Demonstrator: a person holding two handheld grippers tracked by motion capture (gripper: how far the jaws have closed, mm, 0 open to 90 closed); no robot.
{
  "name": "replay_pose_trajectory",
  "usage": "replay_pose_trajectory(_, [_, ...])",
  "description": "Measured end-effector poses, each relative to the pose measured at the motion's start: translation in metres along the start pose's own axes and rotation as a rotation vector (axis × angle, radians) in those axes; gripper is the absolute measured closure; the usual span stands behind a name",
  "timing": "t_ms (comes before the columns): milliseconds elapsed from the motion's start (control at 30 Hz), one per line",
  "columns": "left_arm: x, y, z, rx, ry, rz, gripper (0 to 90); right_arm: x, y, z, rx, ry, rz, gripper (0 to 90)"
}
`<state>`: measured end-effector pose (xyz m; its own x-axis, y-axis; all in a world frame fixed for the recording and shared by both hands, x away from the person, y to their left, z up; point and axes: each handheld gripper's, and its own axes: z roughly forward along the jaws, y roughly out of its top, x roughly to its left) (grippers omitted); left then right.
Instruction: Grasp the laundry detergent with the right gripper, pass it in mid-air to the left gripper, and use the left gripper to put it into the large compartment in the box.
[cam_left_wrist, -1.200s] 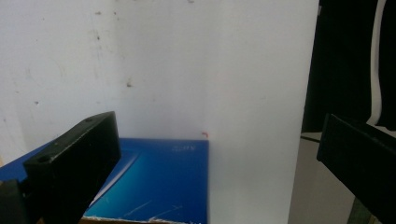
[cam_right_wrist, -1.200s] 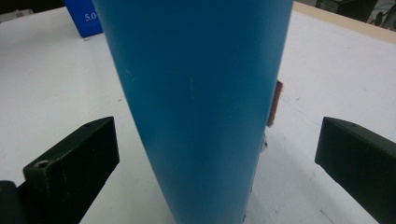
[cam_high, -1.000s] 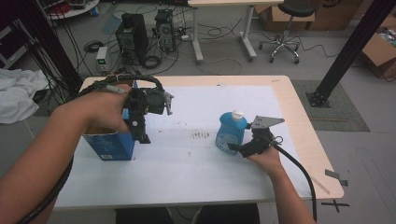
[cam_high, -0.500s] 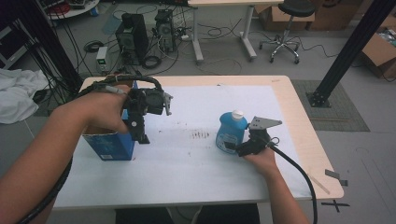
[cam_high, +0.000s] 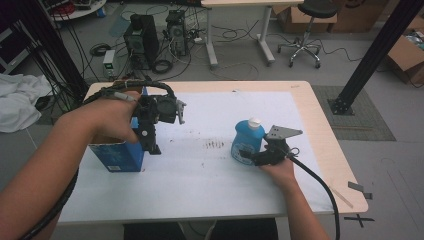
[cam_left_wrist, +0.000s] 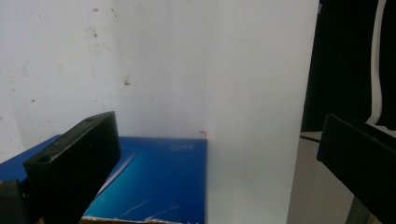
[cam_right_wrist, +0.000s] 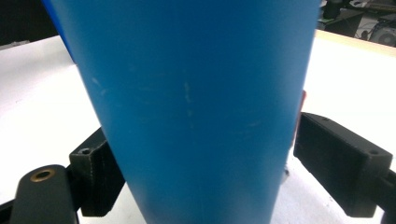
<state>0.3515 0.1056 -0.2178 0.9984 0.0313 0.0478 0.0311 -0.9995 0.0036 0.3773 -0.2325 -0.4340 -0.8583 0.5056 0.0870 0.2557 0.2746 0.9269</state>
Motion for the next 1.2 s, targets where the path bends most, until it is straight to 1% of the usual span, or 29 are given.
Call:
replay_pose_trajectory(267, [0.0008, 0.0005, 0.0003, 0.001, 0.0, 0.001, 0.1, 0.0008, -0.0003, 0.0012, -0.01, -0.007, -0.002, 19.2])
replay_pose_trajectory(467, [0.0015, 0.0016, 0.0017, 0.005, -0.001, 0.002, 0.1, 0.001, -0.0007, 0.0019, -0.013, -0.003, -0.004, 23.8])
replay_pose_trajectory(900, [0.0026, 0.0027, 0.0037, 0.006, -0.003, 0.002, 0.1, 0.0021, -0.0019, 0.003, -0.025, -0.002, -0.007, 28.2])
replay_pose_trajectory(967, [0.0027, 0.0026, 0.0039, 0.007, -0.004, 0.003, 0.1, 0.0024, -0.002, 0.0031, -0.025, 0.0, -0.009, 31.1])
replay_pose_trajectory(1200, [0.003, 0.0018, 0.004, 0.005, -0.003, 0.001, 0.1, 0.0025, -0.0031, 0.0031, -0.027, -0.002, -0.005, 31.6])
